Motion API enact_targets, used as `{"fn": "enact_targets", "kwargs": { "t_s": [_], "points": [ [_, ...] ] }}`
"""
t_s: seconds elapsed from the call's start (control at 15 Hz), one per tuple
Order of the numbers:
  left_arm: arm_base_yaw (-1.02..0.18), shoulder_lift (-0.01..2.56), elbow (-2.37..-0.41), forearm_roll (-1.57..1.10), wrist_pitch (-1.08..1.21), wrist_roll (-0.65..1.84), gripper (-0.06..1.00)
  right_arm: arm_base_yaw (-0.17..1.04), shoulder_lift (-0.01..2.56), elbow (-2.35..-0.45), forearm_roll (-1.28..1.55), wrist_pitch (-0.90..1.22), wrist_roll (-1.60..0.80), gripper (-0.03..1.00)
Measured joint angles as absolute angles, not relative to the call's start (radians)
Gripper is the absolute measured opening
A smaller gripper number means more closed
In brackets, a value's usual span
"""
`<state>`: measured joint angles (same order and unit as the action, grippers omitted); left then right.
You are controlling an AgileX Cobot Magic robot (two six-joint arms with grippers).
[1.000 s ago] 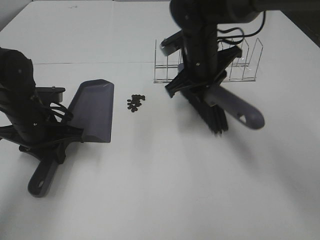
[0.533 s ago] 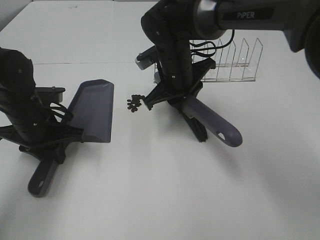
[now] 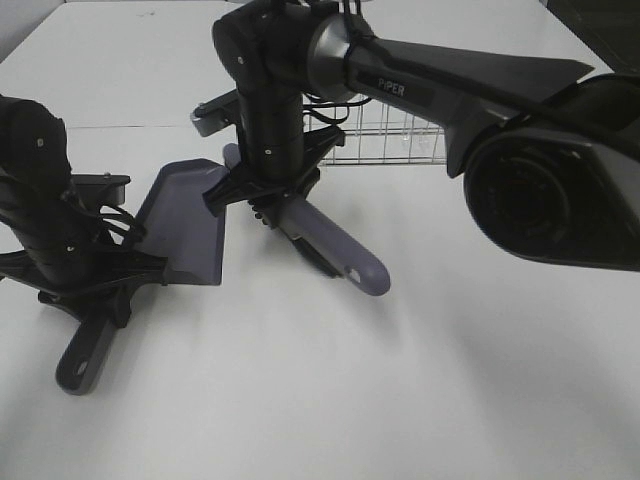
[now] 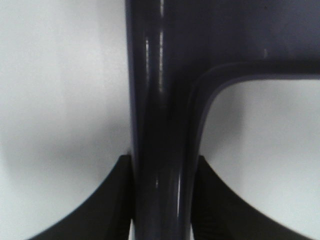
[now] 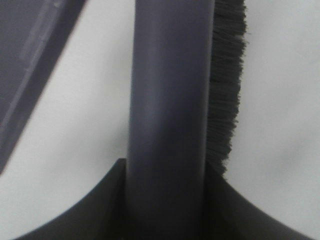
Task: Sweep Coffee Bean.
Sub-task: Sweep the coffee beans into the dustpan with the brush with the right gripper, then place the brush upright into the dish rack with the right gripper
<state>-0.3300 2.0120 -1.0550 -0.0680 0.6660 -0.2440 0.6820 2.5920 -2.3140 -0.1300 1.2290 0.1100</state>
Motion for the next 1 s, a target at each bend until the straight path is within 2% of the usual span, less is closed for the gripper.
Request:
{"fn": "enact_targets", "kwargs": {
  "t_s": [0.4,0.8,1.0],
  "points": [
    [-0.330,2.012,-1.055,-0.068,0.666,-0.244,0.26,0.742,2.606,-2.414,0.097,1.231,0.042,0.27],
    [-0.330,2.012,-1.055,-0.068,0.666,-0.244,0.26,0.743,2.509,-2.460,-0.240,1.233,0.075,0.27],
    [-0.330,2.012,-1.055,-0.068,0.666,-0.244,0.26,0.699,2.453,-2.460,-0.254,1.233,0.075,0.27]
  ]
}}
